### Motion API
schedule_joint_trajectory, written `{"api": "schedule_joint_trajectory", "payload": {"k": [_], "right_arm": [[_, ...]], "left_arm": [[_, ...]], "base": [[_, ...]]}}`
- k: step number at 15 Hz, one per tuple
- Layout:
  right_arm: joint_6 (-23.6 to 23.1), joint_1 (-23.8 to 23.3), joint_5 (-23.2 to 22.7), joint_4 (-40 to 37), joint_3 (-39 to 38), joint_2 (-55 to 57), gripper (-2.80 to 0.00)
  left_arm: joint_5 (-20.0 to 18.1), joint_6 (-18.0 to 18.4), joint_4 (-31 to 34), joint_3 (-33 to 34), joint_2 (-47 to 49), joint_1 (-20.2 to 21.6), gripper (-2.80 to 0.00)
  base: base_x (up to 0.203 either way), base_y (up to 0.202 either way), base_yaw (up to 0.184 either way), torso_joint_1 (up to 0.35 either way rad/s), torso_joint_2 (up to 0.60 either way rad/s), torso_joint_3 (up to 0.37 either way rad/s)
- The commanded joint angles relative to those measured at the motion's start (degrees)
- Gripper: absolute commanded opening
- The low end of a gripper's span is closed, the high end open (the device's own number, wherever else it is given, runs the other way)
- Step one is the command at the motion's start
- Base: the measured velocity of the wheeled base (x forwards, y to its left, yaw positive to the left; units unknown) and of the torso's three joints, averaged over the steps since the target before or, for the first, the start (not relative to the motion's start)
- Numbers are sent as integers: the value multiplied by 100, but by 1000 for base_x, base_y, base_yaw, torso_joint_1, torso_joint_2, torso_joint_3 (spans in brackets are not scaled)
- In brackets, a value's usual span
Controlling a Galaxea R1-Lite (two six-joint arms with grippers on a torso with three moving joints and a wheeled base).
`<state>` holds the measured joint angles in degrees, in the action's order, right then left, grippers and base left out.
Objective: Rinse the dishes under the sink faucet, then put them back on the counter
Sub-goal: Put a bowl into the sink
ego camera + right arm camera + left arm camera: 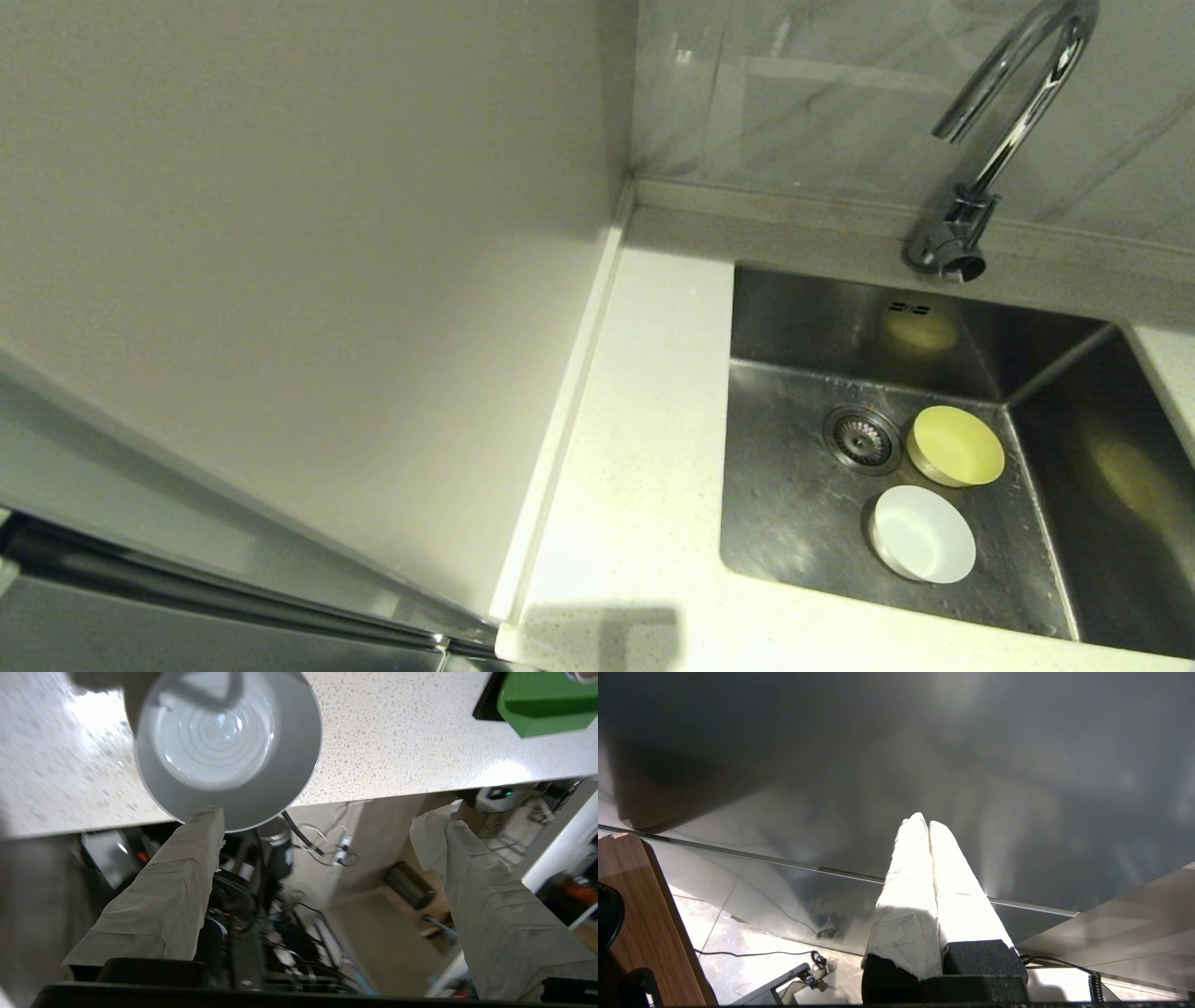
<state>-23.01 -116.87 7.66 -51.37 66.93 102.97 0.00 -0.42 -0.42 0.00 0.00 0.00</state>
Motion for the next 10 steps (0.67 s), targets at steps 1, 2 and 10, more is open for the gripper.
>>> {"api": "schedule_joint_trajectory", "payload": {"k": [1, 2, 10], "right_arm": [[-463, -3, 19, -25, 1, 474, 0], [-565, -2, 25, -23, 39, 662, 0], [-1499, -11, 315, -22, 660, 1665, 0]], "left_arm": [[0, -2, -2, 18, 0, 0, -280], [0, -2, -2, 18, 0, 0, -280], [0, -2, -2, 18, 0, 0, -280]], "base": [[0, 0, 0, 0, 0, 0], [0, 0, 0, 0, 0, 0], [0, 0, 0, 0, 0, 0]]}}
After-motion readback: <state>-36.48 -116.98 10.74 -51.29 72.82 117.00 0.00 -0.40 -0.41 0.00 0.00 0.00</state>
